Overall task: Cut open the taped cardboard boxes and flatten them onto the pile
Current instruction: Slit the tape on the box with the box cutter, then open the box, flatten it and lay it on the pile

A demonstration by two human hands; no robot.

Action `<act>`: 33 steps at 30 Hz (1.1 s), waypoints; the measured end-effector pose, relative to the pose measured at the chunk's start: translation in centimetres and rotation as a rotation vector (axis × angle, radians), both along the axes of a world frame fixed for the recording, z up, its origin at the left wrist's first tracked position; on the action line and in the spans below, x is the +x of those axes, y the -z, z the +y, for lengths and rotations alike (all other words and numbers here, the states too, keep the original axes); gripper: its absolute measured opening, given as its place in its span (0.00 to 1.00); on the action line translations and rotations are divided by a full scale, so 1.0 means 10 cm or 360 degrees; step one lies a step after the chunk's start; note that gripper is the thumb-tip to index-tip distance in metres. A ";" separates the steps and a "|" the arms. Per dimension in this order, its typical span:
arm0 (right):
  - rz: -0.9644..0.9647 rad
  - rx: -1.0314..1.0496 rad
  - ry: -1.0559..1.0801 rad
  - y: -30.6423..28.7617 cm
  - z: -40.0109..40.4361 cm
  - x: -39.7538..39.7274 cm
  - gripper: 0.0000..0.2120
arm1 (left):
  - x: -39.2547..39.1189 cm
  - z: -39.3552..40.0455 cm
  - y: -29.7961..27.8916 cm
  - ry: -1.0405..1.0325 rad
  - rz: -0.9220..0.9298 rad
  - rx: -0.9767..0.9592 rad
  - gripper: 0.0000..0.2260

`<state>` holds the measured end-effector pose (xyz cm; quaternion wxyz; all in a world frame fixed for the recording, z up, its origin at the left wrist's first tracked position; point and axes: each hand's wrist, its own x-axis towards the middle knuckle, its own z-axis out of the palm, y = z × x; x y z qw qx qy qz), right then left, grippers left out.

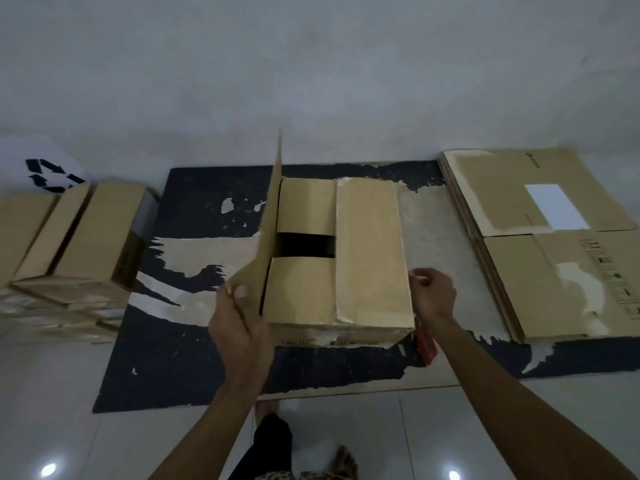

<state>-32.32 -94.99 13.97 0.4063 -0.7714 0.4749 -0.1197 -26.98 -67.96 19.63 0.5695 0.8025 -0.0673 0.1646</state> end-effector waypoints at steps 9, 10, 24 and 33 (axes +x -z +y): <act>0.0250 -0.0954 -0.1545 -0.56 0.87 0.15 0.20 | 0.42 0.32 0.35 -0.0843 0.1278 -0.0266 0.36; 0.0379 -0.0934 -0.1647 -0.55 0.94 0.17 0.21 | 0.41 0.30 0.29 -0.0809 0.1089 -0.0004 0.40; 0.0013 -0.0757 -0.0827 -1.45 0.26 -0.31 0.09 | 0.88 -0.55 -0.30 0.1149 0.0640 0.1441 0.22; 0.0773 -0.0085 -0.0626 -0.70 -0.02 -0.56 0.37 | 0.38 -0.37 -0.91 0.1781 0.1071 0.1973 0.22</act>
